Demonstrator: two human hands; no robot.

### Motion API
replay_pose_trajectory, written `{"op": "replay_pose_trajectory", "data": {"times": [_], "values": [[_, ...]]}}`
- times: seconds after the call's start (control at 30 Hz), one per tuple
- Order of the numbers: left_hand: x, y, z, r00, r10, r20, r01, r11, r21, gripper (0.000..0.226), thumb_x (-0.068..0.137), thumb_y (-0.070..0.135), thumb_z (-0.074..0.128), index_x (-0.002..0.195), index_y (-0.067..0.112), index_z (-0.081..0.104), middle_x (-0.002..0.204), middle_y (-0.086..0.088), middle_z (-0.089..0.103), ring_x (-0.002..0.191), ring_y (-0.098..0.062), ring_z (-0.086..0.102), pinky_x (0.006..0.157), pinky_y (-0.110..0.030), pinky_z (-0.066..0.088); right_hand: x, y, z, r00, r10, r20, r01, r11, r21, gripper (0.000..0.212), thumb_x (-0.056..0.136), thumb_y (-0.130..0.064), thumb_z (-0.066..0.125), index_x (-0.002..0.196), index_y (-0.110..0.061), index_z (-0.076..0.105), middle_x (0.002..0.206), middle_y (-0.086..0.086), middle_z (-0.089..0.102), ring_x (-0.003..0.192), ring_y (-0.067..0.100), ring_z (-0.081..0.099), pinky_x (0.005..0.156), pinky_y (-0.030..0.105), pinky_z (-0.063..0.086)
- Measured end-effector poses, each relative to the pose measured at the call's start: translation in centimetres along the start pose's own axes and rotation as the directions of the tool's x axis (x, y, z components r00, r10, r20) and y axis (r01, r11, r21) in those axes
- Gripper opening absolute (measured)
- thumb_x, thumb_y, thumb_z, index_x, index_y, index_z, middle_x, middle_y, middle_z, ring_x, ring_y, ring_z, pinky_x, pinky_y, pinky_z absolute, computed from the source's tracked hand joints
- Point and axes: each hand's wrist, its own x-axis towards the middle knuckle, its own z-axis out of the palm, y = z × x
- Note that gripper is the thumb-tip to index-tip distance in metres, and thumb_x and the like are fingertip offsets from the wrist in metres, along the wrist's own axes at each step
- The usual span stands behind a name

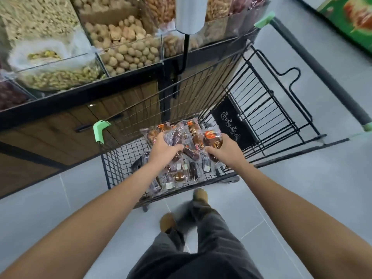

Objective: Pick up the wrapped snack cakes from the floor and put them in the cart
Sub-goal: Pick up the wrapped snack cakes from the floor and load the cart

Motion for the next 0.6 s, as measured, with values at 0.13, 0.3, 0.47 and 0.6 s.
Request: {"op": "replay_pose_trajectory", "data": {"times": [0.13,0.3,0.47,0.6], "values": [[3.7,0.6,1.1,0.991,-0.105,-0.083,0.105,0.994,-0.002,0.073,0.077,0.035,0.074,0.136,0.021,0.034,0.084,0.022,0.046,0.067,0.002,0.050,0.056,-0.022,0.038,5.4,0.4,0.3,0.998,0.034,0.056,-0.034,0.999,-0.001,0.043,0.077,-0.044,0.071,0.107,-0.023,0.048,0.092,-0.009,0.058,0.088,0.017,0.057,0.077,0.034,0.047],[8.2,1.8,3.3,0.954,-0.278,-0.110,0.270,0.959,-0.080,0.083,0.077,0.031,0.074,0.143,0.017,0.026,0.133,-0.007,0.051,0.115,-0.028,0.055,0.099,-0.049,0.044,11.9,1.5,1.1,0.988,0.069,0.141,-0.071,0.997,0.010,0.043,0.077,-0.042,0.072,0.105,-0.017,0.053,0.088,-0.006,0.061,0.083,0.018,0.060,0.071,0.031,0.047],[12.8,2.2,5.7,0.923,-0.349,-0.161,0.332,0.935,-0.124,0.089,0.078,0.026,0.074,0.148,0.019,0.019,0.146,-0.007,0.039,0.129,-0.030,0.044,0.109,-0.050,0.035,18.2,3.0,2.5,0.962,0.132,0.241,-0.144,0.989,0.032,0.047,0.079,-0.041,0.072,0.112,-0.013,0.052,0.096,0.001,0.064,0.089,0.022,0.061,0.076,0.033,0.048],[16.8,1.7,7.7,0.900,-0.414,-0.134,0.403,0.909,-0.106,0.090,0.080,0.027,0.072,0.148,0.019,0.014,0.146,-0.012,0.037,0.125,-0.035,0.048,0.106,-0.051,0.038,21.9,4.5,4.2,0.932,0.191,0.309,-0.218,0.974,0.054,0.059,0.080,-0.042,0.071,0.123,-0.009,0.046,0.106,0.006,0.062,0.096,0.024,0.062,0.088,0.042,0.051]]}}
